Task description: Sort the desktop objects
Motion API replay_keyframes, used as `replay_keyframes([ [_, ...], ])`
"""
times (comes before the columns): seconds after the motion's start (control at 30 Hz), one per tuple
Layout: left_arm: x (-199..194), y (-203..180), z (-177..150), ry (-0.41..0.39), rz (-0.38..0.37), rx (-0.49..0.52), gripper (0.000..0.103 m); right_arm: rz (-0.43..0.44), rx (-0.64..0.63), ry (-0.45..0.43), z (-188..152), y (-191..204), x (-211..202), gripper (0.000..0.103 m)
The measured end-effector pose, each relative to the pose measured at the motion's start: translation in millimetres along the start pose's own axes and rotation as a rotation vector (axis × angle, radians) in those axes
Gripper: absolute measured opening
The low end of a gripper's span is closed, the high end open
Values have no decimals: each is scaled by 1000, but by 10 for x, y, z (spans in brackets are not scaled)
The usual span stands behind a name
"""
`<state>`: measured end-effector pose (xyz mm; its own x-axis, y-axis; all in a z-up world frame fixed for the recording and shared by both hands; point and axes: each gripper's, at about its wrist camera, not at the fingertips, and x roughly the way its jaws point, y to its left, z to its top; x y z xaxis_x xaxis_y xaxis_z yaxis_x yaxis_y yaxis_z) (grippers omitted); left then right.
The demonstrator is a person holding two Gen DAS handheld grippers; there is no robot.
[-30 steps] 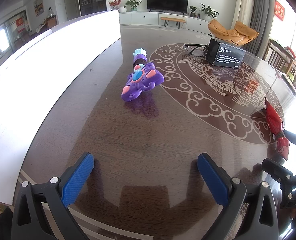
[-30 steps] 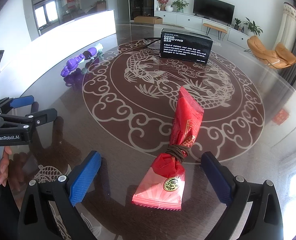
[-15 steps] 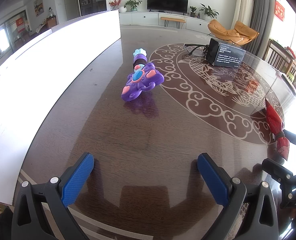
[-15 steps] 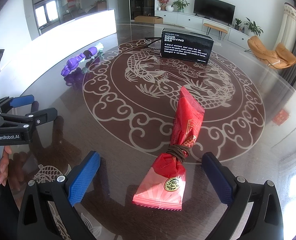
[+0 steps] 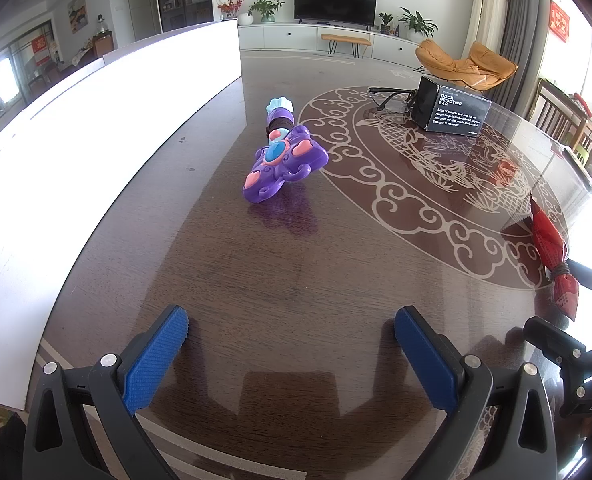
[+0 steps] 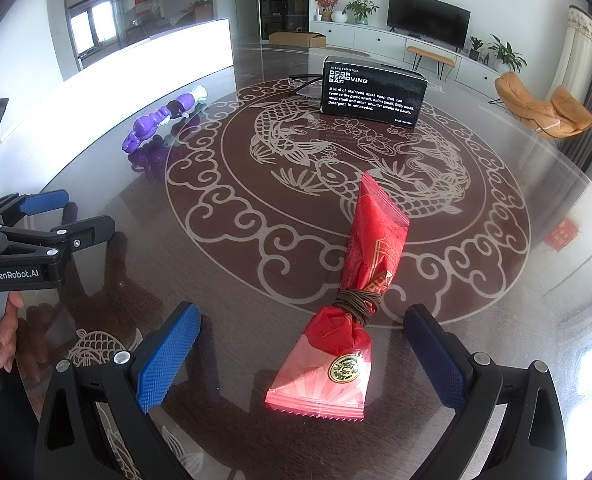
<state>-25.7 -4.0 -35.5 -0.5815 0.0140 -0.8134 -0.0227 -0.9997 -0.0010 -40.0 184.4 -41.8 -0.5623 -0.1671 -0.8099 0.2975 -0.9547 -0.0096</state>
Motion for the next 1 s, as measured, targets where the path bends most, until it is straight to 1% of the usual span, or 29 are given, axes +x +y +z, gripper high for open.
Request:
replay_keyframes([
  [1.0,-18,10,-19,-1,1,0,103,4,0,1,0,10,3,103],
])
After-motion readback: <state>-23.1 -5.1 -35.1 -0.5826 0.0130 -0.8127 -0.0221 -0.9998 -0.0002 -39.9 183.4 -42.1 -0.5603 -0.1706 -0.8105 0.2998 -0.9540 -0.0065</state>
